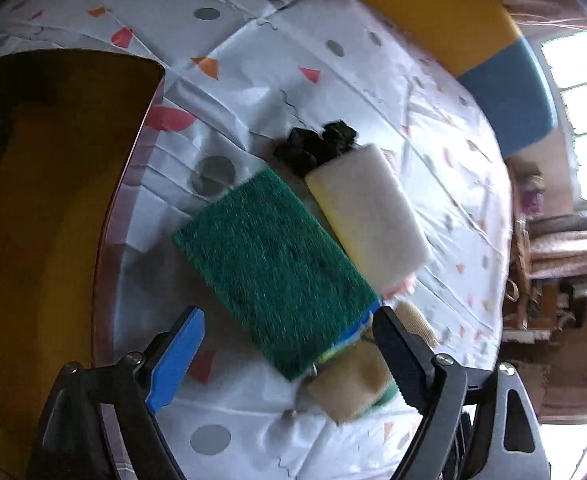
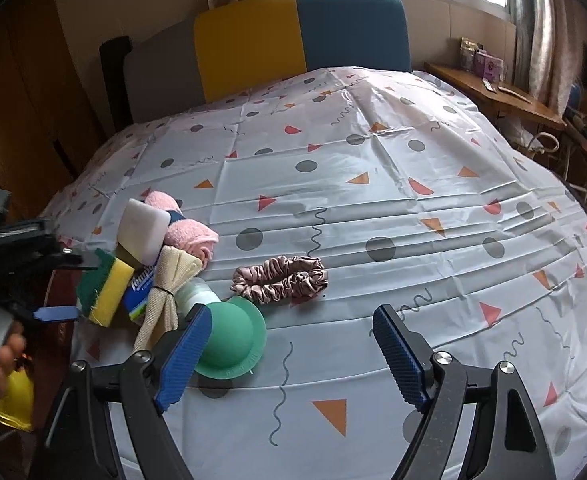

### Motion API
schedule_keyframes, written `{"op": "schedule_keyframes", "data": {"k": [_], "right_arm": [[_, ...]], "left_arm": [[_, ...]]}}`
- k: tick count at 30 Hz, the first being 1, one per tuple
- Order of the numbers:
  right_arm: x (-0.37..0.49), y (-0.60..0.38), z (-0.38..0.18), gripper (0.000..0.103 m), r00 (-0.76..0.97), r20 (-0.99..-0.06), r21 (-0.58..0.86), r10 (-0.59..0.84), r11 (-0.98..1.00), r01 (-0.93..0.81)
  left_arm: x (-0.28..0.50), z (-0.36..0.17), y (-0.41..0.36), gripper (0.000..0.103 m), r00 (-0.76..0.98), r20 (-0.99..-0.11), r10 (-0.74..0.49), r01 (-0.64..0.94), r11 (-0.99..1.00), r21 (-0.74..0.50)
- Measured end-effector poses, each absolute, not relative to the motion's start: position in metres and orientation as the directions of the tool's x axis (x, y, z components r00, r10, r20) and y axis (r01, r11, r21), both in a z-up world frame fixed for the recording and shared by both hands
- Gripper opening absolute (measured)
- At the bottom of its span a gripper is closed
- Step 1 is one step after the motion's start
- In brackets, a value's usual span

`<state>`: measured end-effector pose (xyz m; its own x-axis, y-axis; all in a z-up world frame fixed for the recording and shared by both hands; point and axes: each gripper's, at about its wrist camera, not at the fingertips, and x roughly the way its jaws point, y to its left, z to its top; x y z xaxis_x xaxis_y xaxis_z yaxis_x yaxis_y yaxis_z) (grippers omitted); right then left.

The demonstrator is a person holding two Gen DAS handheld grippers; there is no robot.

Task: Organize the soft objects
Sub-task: 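Grasp the green scouring sponge with the left tool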

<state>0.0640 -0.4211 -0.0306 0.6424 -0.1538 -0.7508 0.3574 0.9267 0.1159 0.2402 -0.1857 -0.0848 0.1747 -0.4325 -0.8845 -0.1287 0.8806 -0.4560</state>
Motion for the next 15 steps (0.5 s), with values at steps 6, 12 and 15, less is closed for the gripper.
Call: {"op": "schedule_keyframes", "data": {"k": [6, 12, 15], "right_arm": [[0.063, -0.425, -0.029, 0.084, 0.651, -0.75, 0.167, -0.117, 0.919, 0.358], [0.062, -0.426, -0.027, 0.084, 0.661, -0.742, 0.179, -0.11, 0.918, 0.354], [0.062, -0.428, -0.027, 0.084, 0.662, -0.742, 0.184, -0.109, 0.915, 0.358]], "left_arm": [[0.263, -0.091, -0.203, 0.089, 0.167, -0.923, -0.347, -0.125, 0.921, -0.369], [0.271, -0.094, -0.215, 0.085, 0.183, -0.929, -0.322, -0.064, 0.939, -0.338], [0.257, -0.085, -0.219, 0.084, 0.222, -0.925, -0.309, 0.045, 0.951, -0.307]]}}
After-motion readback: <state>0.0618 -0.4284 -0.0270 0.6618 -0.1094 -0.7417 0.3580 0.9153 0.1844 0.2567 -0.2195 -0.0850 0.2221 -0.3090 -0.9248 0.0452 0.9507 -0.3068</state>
